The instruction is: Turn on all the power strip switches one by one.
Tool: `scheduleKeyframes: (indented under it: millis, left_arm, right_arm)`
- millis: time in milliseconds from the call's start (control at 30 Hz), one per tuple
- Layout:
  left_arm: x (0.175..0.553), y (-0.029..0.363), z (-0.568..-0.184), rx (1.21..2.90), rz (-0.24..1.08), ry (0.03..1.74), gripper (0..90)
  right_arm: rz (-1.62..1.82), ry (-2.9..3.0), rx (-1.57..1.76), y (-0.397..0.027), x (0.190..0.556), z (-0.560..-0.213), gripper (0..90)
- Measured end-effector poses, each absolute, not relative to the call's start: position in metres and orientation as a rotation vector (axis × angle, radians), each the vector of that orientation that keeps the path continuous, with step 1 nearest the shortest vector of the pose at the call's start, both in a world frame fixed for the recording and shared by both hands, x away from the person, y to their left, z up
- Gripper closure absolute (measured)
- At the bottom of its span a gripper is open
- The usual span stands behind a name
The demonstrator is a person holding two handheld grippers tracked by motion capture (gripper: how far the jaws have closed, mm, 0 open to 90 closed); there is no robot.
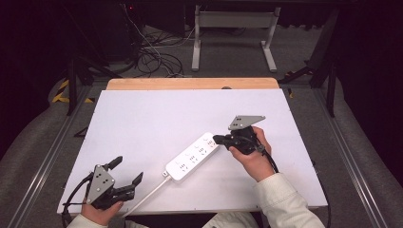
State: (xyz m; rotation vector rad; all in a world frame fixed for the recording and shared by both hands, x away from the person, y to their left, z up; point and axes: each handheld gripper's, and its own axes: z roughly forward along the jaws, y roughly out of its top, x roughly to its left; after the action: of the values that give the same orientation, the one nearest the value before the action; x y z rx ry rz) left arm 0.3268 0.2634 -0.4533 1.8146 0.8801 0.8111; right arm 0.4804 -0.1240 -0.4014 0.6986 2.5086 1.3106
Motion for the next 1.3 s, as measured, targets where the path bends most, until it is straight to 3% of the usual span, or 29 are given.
scheduleKeyframes:
  millis: [633, 1300]
  left_arm:
    - [0.328, 0.263, -0.454, 1.826, 0.812, 0.877, 18.3]
    - [0.329, 0.264, -0.454, 1.838, 0.812, 0.871, 18.3]
  right_arm:
    - [1.199, 2.535, 0.745, -0.095, 0.518, -0.432, 90.0]
    - [1.119, 2.549, 0.749, -0.08, 0.53, -0.453, 90.0]
